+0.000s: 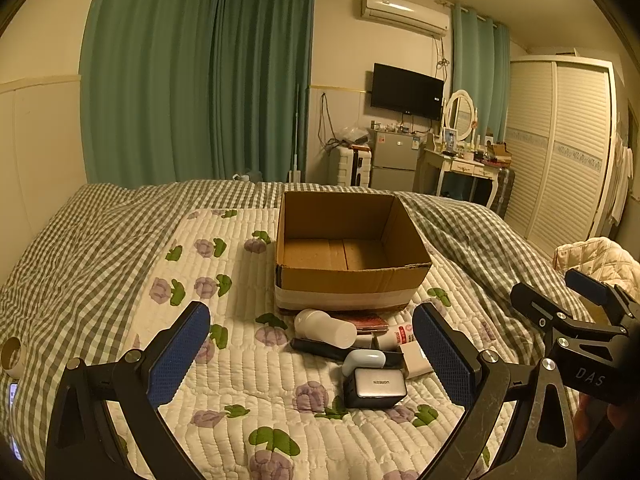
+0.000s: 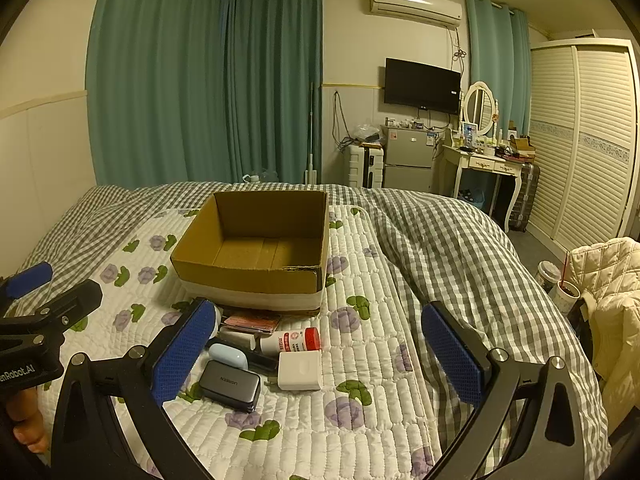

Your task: Organize rigid objects

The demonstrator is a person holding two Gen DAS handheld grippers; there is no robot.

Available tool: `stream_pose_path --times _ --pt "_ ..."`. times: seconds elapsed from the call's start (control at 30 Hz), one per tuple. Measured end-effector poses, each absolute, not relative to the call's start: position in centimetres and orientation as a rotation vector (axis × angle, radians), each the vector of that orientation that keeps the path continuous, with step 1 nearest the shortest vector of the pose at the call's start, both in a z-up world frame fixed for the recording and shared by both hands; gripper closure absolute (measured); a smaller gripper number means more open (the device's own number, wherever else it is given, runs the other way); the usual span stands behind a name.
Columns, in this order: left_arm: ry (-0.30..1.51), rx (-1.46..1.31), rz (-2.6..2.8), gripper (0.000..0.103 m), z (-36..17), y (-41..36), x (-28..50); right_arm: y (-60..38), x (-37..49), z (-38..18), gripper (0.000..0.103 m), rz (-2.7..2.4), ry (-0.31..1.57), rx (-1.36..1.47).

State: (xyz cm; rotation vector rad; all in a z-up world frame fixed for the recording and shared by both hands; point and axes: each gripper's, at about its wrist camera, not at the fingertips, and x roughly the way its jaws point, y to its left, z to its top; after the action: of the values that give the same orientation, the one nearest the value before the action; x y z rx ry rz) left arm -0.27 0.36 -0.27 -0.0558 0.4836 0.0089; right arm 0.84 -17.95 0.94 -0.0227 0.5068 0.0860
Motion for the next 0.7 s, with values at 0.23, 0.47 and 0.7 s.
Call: stream_pose_path --times 0.23,0.47,0.7 --pt "0.485 -0.055 0.009 0.0 -0.25 0.4 -0.27 -17.97 0.81 0.92 0.0 0.087 0.506 -0.026" --pt "0.485 -0.056 0.008 0.0 -0.23 0.39 -0.23 -17.96 0.8 0.87 0.0 0.088 0.506 -0.024" --pt "0.485 -0.055 0.009 0.0 -0.34 0.48 -0.32 -17.88 0.75 0.8 0.0 0.089 0.508 -0.024"
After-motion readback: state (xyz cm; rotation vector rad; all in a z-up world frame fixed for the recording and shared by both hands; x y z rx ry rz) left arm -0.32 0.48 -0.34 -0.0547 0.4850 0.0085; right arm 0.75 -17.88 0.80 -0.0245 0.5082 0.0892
